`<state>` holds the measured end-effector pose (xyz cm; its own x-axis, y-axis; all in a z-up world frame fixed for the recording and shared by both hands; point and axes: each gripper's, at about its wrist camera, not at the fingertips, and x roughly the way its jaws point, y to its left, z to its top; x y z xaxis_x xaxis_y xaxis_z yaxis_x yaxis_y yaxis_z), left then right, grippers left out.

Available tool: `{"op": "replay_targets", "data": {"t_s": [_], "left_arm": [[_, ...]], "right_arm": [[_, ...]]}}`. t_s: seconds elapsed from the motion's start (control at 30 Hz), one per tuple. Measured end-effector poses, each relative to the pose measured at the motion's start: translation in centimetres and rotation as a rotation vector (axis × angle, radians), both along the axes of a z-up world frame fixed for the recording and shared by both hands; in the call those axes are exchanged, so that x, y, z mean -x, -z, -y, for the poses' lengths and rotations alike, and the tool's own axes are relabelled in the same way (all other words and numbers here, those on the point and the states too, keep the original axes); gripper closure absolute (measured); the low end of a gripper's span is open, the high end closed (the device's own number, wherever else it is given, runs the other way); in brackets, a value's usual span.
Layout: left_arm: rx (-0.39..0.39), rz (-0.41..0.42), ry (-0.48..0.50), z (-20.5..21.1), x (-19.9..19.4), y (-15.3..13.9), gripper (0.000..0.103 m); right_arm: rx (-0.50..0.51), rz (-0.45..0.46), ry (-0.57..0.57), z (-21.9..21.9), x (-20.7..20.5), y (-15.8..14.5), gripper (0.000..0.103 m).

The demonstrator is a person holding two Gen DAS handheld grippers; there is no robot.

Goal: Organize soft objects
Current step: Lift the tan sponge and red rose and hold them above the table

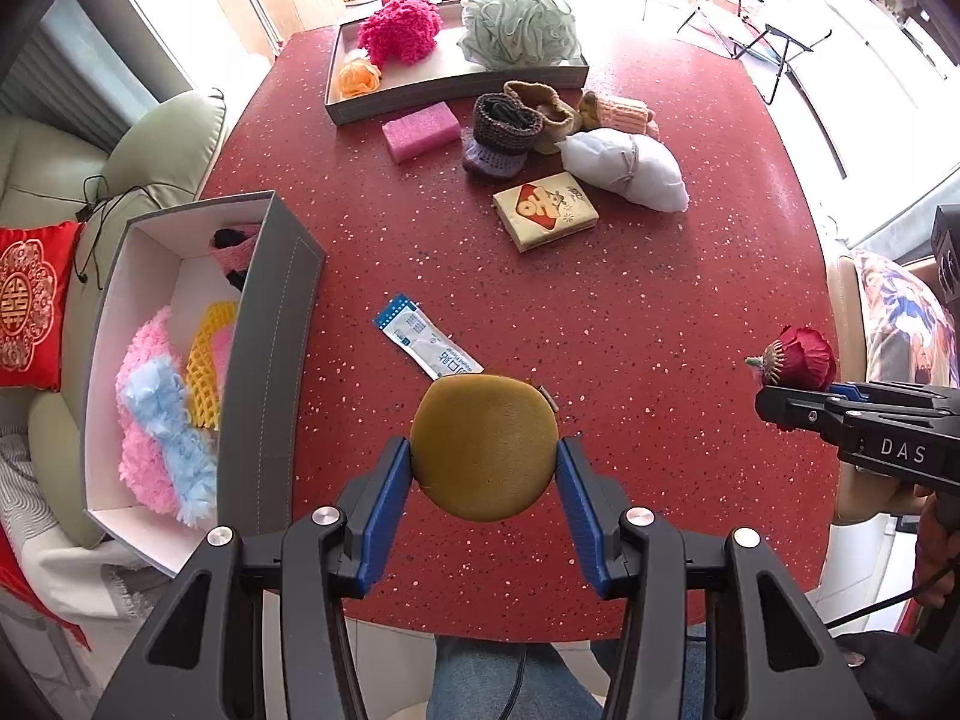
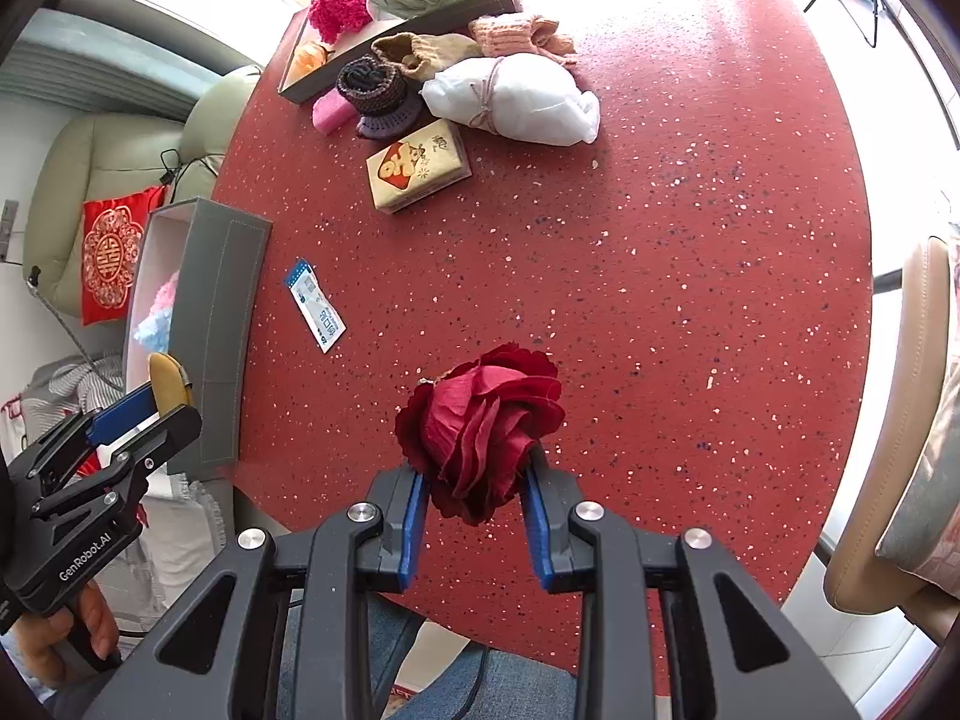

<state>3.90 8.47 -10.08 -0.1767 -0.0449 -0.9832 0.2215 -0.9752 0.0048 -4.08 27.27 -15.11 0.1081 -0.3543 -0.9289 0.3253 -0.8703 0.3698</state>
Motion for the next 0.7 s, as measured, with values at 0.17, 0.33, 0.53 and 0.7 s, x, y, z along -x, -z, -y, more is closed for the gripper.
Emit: {"op": "replay_targets", "data": {"t_s": [0.17, 0.33, 0.53, 0.7], "left_arm": [[0.000, -0.005, -0.016, 1.0, -0.5, -0.1, 0.052], [-0.007, -0.016, -0.013, 1.8, -0.6, -0.1, 0.052], [-0.023, -0.030, 0.015, 3.4, -0.5, 0.2, 0.052], [-0.034, -0.045, 0.013, 5.8, -0.7, 0.3, 0.052]], "right_arm": [[0.000, 0.001, -0.014, 0.8, -0.2, 0.1, 0.071], [-0.003, -0.004, -0.025, 1.6, -0.4, 0.0, 0.071], [-0.020, -0.011, -0.002, 2.3, -0.6, -0.2, 0.071], [-0.042, -0.017, 0.019, 3.6, -1.2, -0.3, 0.071]]}}
